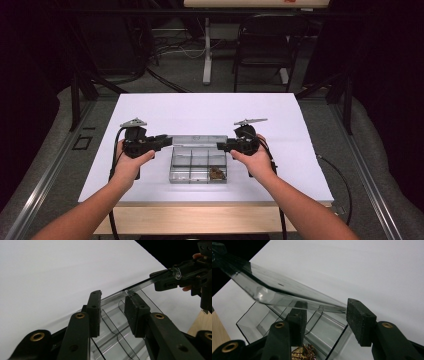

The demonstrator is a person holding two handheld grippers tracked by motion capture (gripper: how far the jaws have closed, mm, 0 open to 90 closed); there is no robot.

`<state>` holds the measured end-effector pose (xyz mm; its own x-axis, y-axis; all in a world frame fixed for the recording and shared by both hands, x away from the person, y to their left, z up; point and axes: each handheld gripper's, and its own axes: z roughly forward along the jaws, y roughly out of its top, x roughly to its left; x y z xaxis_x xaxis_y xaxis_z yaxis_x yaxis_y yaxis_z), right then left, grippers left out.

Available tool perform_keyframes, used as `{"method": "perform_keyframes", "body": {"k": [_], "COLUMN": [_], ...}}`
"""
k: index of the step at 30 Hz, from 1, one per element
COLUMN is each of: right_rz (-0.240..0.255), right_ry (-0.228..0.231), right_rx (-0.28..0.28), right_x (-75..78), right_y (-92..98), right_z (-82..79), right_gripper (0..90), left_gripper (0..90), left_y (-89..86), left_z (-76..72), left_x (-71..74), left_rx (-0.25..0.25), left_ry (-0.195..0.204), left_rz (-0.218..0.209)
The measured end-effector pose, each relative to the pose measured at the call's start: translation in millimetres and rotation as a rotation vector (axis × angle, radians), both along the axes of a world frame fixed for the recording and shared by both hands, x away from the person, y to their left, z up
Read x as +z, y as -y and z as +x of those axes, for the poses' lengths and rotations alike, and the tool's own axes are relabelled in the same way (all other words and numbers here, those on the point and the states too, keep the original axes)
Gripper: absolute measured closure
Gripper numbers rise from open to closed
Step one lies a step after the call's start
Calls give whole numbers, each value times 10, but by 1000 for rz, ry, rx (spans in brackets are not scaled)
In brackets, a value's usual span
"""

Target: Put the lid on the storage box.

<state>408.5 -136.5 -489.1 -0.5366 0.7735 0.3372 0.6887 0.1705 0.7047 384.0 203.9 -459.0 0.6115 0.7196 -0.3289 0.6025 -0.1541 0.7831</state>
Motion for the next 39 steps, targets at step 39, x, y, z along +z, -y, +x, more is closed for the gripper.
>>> {"method": "perform_keyframes", "body": {"k": [39], "right_rz": [-4], "right_ry": [-6], "right_rx": [41], "right_x": [-125], "right_y": [66], "right_z": [-240], "right_gripper": [521], "left_gripper": [681], "left_y": [-25], "left_z": [-233], "left_x": [-154], "left_rx": [-19], "left_ry": [19], "left_rz": [16]}}
